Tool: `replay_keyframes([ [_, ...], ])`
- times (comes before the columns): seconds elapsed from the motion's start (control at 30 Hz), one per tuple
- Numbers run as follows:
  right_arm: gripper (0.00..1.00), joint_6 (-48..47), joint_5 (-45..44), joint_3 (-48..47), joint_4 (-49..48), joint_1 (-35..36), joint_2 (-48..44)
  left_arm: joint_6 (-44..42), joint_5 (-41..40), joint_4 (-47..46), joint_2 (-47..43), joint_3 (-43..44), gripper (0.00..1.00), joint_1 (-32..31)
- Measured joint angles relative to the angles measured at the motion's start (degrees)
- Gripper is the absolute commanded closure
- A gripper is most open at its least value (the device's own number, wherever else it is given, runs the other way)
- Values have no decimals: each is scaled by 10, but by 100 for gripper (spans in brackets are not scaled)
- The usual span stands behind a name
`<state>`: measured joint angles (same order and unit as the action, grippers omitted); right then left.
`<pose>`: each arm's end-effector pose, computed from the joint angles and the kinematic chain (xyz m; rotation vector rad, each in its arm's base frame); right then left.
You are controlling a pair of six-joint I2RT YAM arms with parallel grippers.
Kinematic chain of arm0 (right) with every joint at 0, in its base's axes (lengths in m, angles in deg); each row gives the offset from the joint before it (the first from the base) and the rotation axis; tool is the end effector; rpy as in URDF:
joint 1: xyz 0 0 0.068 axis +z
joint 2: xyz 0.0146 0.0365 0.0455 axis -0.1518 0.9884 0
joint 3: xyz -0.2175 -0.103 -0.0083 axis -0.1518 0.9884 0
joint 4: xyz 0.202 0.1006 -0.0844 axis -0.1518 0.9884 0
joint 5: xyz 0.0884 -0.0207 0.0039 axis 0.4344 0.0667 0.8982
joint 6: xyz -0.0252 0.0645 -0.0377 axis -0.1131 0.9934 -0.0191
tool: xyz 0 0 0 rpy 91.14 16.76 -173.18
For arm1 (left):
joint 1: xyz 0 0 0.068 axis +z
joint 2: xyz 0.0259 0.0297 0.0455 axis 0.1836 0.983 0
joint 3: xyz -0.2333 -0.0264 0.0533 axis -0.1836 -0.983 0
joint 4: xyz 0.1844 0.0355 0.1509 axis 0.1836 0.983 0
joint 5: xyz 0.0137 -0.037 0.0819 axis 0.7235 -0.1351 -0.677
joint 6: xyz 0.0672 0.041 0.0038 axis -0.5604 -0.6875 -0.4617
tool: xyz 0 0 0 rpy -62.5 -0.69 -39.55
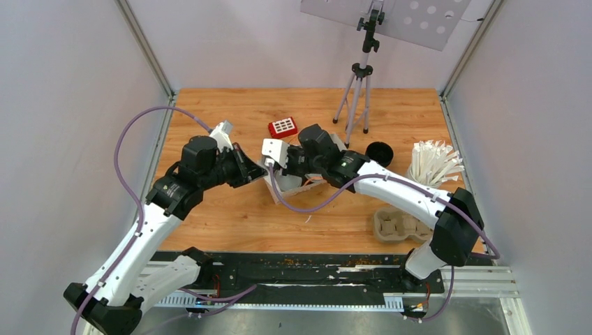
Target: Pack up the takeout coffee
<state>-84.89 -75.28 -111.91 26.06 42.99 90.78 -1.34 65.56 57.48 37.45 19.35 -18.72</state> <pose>0.2154 0.2960 0.2708 -1.5801 1.4137 0.3712 0.1750 -0.1175 0.3156 -0.2188 2.2259 -1.0630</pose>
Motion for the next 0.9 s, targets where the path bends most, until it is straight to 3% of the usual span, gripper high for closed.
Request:
replay_keyframes([
  [0.4,83,1,32,-76,55,-18,49,-12,-3,0,41,35,72,26],
  [0.9,82,17,64,-189,127,-33,108,-56,-59,5,57,86,64,32],
])
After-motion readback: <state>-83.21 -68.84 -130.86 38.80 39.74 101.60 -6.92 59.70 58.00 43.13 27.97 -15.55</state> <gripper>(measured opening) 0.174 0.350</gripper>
